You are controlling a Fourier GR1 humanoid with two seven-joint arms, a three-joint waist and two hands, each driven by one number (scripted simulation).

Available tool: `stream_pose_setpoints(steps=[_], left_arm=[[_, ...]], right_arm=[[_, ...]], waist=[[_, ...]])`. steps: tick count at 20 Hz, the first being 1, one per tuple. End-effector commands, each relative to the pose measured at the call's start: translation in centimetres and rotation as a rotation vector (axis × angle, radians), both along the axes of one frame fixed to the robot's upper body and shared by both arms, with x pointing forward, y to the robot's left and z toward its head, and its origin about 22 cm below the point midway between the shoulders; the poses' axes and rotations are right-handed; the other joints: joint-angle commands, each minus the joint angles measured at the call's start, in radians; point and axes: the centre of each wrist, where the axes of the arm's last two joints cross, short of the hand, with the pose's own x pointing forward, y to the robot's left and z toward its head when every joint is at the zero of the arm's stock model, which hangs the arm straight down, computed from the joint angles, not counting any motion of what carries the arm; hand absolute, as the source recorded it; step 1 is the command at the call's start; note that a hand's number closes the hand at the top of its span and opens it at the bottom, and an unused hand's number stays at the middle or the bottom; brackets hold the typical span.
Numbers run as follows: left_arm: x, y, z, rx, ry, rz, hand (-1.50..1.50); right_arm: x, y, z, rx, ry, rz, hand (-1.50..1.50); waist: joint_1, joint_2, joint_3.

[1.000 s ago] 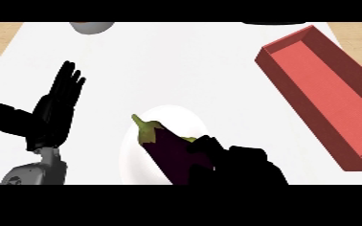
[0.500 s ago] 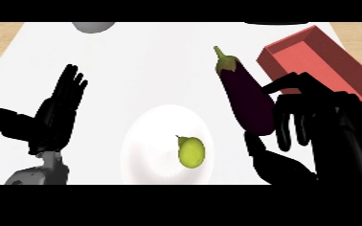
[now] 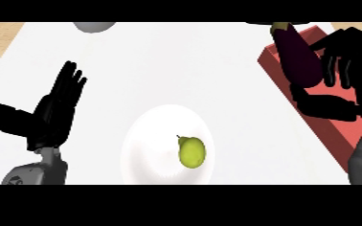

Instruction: Pick the eggplant from the plate and place it in the cardboard box

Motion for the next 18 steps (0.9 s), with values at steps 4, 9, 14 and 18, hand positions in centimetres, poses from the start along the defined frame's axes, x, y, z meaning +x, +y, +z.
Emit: stream_pose_setpoints(steps=[4, 9, 14, 18], left_arm=[[0.6, -0.6, 0.4, -0.001, 0.003, 0.011, 0.0], [-0.8, 0.1, 0.8, 0.003, -0.007, -0.016, 0.0], [-0.2, -0.1, -0.1, -0.018, 0.0, -0.014, 0.0], [-0.7, 0.1, 0.8, -0.013, -0.012, -0.021, 0.0]], right_arm=[[4.4, -5.6, -1.4, -0.1, 0.035, -0.057, 1.5], [6.5, -8.4, -5.1, -0.209, 0.142, -0.057, 1.5], [8.7, -10.5, -8.2, -0.34, 0.514, -0.133, -1.5], [10.2, -13.4, -9.5, -0.2, 0.492, -0.08, -1.5]], waist=[[0.0, 0.0, 0.0], [0.007, 0.0, 0.0], [0.022, 0.006, -0.001], [0.01, 0.0, 0.0]])
